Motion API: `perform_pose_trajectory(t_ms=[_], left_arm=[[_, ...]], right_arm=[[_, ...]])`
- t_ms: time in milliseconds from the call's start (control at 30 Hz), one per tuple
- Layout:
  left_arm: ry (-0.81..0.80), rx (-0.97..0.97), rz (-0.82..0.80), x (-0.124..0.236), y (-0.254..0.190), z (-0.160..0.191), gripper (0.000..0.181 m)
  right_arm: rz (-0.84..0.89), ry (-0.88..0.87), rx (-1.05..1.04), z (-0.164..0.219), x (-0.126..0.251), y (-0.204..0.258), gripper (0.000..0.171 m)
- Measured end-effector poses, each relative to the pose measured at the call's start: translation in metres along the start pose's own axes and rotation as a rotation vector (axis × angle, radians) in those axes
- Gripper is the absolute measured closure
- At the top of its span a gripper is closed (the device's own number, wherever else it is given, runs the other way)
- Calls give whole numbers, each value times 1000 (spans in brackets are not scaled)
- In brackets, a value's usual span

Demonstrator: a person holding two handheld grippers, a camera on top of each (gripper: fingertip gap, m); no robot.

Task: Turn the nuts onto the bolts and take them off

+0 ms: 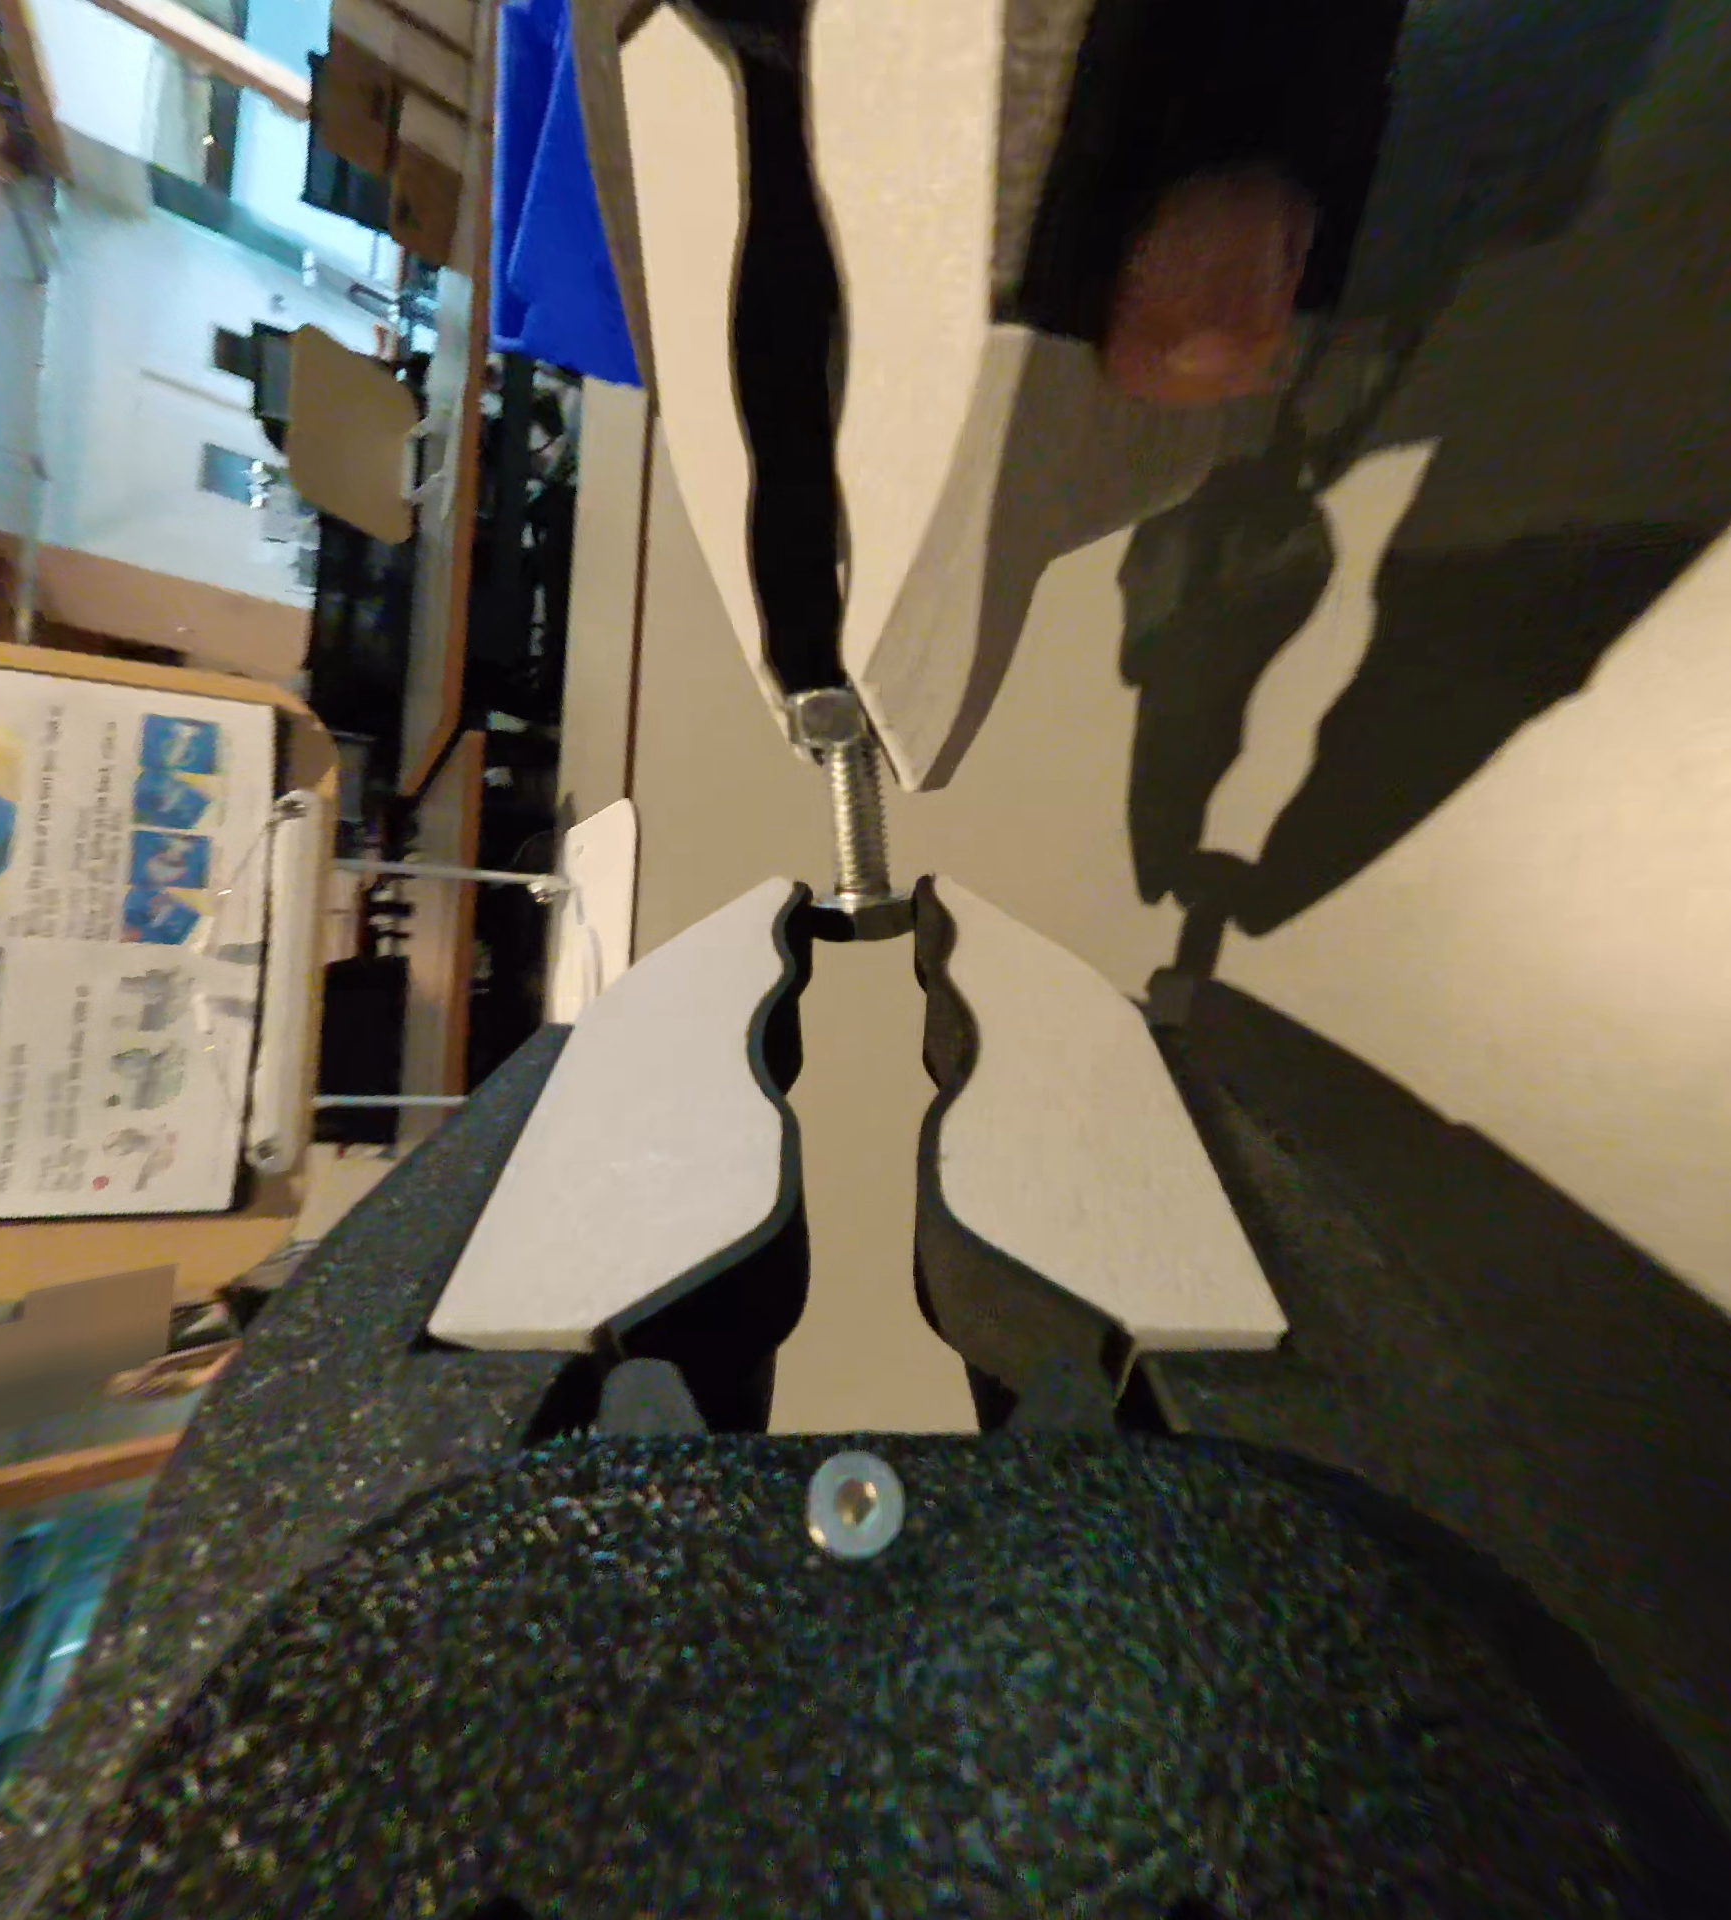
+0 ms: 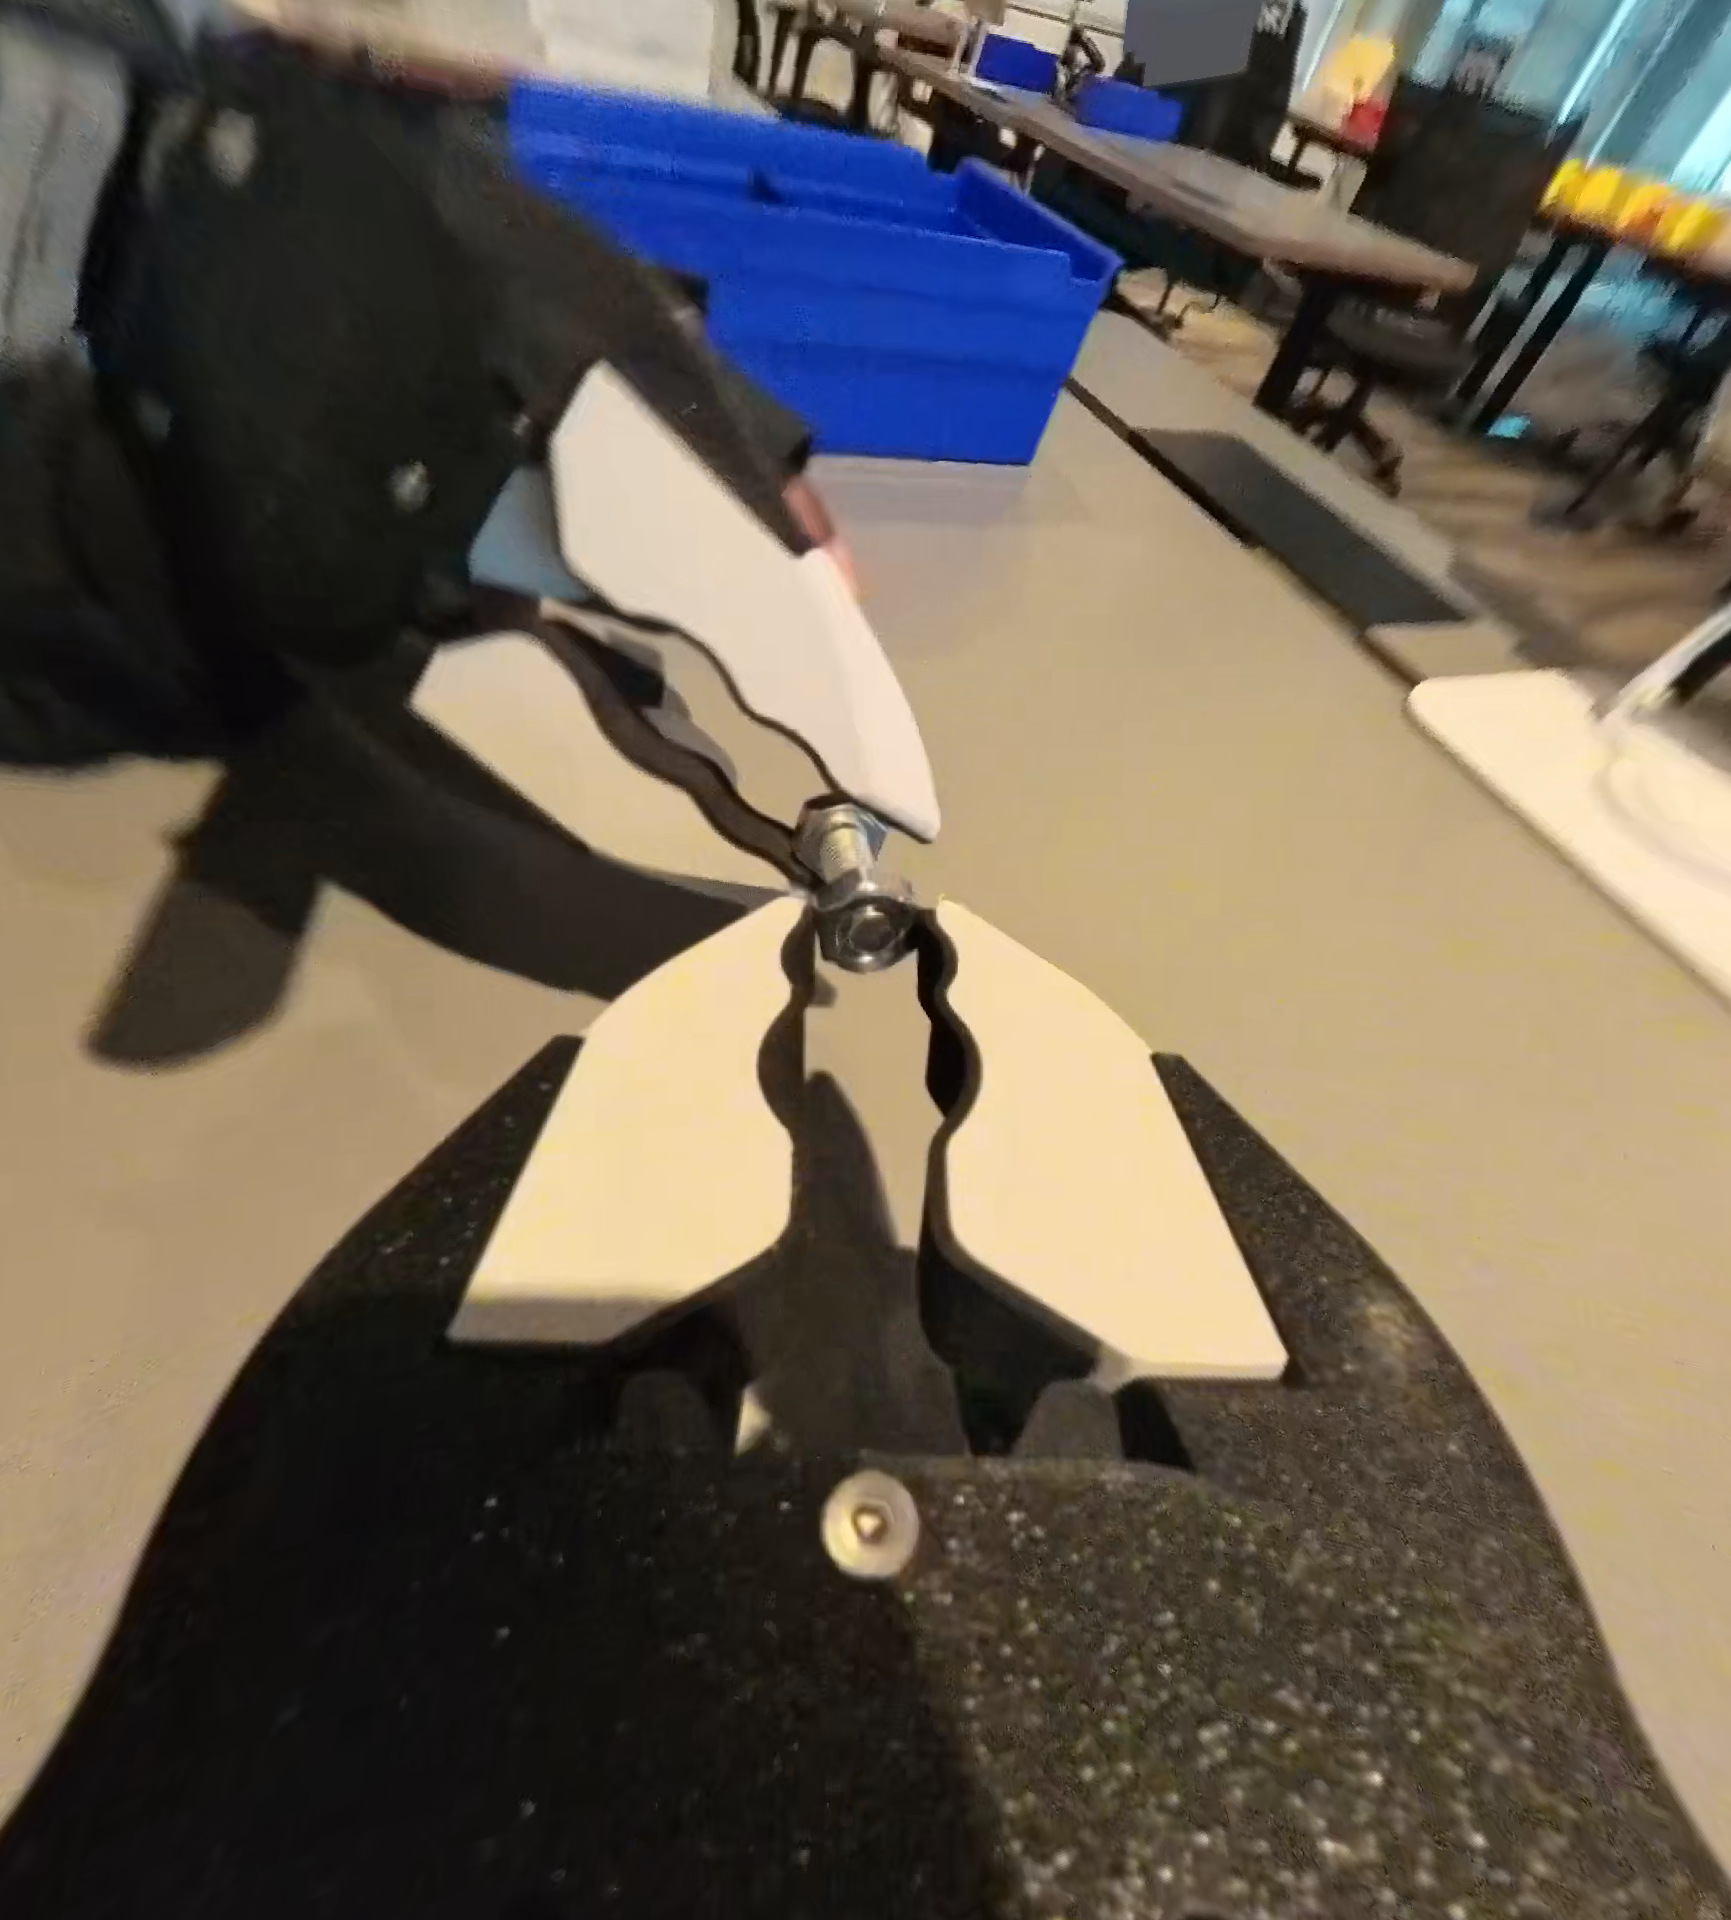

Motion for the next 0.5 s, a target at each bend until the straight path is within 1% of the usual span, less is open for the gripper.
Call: perform_pose_trajectory(t_ms=[67,133,200,267,300,400,500], left_arm=[[12,-5,-21,0,1,0,162],[-10,29,-11,1,3,0,162],[-40,75,6,1,4,0,162],[-92,137,42,3,6,1,163],[-118,165,65,4,7,2,163],[-147,207,117,4,7,5,163],[-152,207,165,3,3,6,163]], right_arm=[[-49,-25,-175,1,-2,-5,153],[-100,-64,-270,2,-2,-8,151],[-93,-97,-275,1,1,-13,135],[-55,-103,-194,-1,6,-17,124],[-35,-104,-135,-2,9,-17,124],[24,-84,84,-3,13,-12,124],[29,-57,240,-3,12,-1,129]])
Point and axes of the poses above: each gripper's, where its closed fingertips meet, x back along the fingers, z out of its underside, y = z × x across the jaws, the point moved 7 cm from there along x, back along the fingers, and after that the axes turned 6 degrees about z, right-handed, at the moved point
